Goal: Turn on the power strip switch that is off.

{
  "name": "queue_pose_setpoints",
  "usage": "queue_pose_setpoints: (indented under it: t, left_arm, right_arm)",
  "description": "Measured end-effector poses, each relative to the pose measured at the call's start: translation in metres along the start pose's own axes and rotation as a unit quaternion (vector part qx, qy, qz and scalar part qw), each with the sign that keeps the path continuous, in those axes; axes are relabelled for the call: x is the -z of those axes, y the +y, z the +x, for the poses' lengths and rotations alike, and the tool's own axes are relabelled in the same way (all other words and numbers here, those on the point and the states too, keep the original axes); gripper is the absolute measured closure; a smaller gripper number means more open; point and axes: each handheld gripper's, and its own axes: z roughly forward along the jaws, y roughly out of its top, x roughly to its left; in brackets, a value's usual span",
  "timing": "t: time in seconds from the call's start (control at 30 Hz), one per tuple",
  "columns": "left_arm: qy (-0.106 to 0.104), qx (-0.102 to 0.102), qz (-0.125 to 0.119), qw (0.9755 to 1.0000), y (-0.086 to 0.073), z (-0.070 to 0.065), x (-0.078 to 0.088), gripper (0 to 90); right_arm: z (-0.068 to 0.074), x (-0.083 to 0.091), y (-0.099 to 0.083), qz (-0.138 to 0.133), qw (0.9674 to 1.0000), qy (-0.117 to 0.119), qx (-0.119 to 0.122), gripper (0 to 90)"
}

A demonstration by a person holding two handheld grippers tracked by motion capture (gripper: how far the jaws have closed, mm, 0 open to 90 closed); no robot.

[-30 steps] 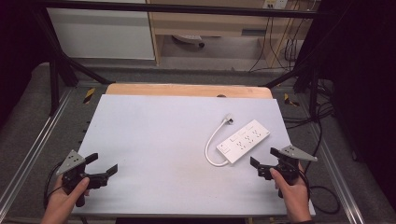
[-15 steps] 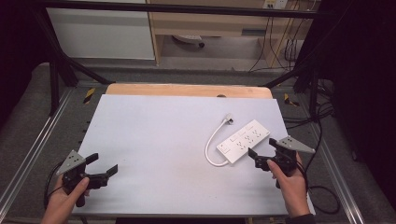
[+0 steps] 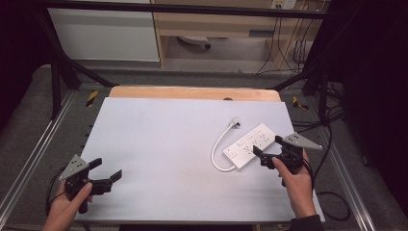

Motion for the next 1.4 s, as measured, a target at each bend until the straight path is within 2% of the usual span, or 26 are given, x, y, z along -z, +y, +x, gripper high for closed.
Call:
queue_pose_setpoints:
  t: [0.7, 0.83, 1.0, 1.4]
  left_arm:
    - [-0.003, -0.001, 0.004, 1.0, -0.001, -0.001, -0.001, 5.9]
    - [-0.005, -0.001, 0.006, 1.0, -0.001, -0.001, -0.002, 5.9]
    - [-0.004, -0.002, 0.005, 1.0, -0.001, -0.001, -0.002, 6.0]
    - [-0.007, -0.009, 0.012, 0.9999, -0.001, -0.003, -0.004, 6.1]
  right_arm:
    - [-0.001, -0.02, 0.012, -0.019, 0.9997, -0.016, 0.008, 3.9]
    - [-0.001, -0.022, 0.013, -0.016, 0.9997, -0.016, 0.009, 5.0]
    - [-0.001, -0.034, 0.014, -0.009, 0.9997, -0.018, 0.013, 7.0]
    - [-0.001, -0.048, 0.016, -0.012, 0.9998, -0.015, 0.001, 7.4]
